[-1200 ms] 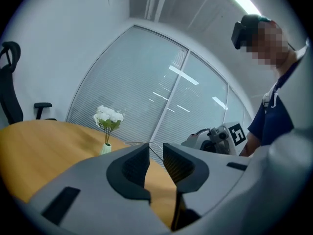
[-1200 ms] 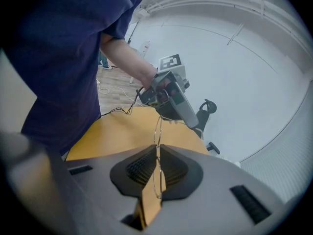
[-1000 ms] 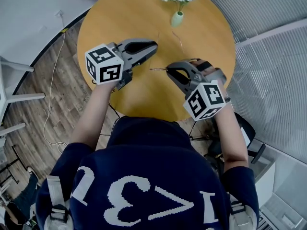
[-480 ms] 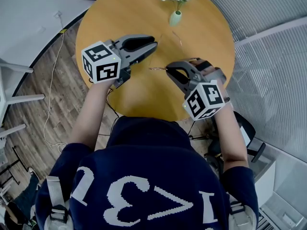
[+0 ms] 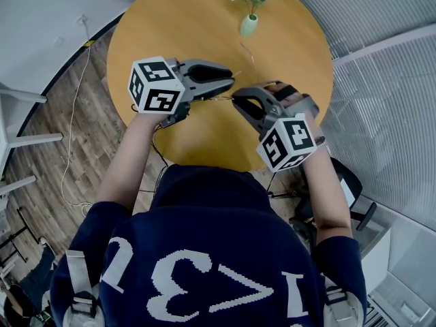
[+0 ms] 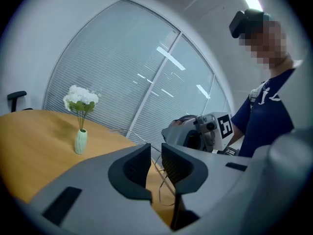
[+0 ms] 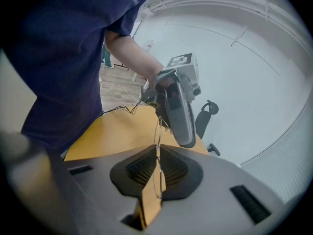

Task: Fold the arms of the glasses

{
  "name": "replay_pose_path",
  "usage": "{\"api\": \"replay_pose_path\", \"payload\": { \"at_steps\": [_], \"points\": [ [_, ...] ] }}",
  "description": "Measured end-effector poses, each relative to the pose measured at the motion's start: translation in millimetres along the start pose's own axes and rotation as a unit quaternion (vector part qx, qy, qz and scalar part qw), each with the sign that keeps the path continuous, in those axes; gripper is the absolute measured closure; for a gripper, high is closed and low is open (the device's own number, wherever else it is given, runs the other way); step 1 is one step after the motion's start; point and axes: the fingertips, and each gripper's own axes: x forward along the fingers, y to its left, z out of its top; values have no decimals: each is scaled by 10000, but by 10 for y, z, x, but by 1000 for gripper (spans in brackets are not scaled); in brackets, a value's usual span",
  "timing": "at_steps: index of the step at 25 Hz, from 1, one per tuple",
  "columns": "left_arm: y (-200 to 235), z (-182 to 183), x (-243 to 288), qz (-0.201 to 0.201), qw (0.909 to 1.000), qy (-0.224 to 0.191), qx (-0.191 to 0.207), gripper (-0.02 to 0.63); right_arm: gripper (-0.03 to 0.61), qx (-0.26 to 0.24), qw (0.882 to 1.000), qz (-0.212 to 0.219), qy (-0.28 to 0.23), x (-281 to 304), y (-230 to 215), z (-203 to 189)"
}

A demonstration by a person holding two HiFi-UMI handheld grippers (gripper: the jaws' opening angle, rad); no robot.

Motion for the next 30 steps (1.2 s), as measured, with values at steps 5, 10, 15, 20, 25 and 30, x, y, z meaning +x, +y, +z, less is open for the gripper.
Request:
{"api": "replay_pose_path", "payload": {
  "at_steps": [5, 10, 15, 20, 25, 30],
  "points": [
    [-225, -1, 80, -737, 9972, 62, -142, 552, 538, -67, 10000, 41, -15, -10, 48, 14],
    [-151, 13, 32, -646, 9974, -98, -307, 551, 537, -85, 10000, 26, -45, -30, 73, 21],
    [16, -87, 11, -226, 9995, 211, -111, 551, 537, -79, 10000, 18, -42, -65, 77, 20],
    [-127, -212, 125, -521, 9974, 496, -83, 551, 537, -109, 9999, -15, -89, -71, 81, 37],
    [90, -12, 36, 106, 9996, 65, 246, 549, 538, -133, 9999, 47, -83, -101, 120, 47],
    [443, 180, -17, 572, 9977, -248, 255, 501, 538, -199, 9995, 197, -154, -131, 188, 127]
  ]
}}
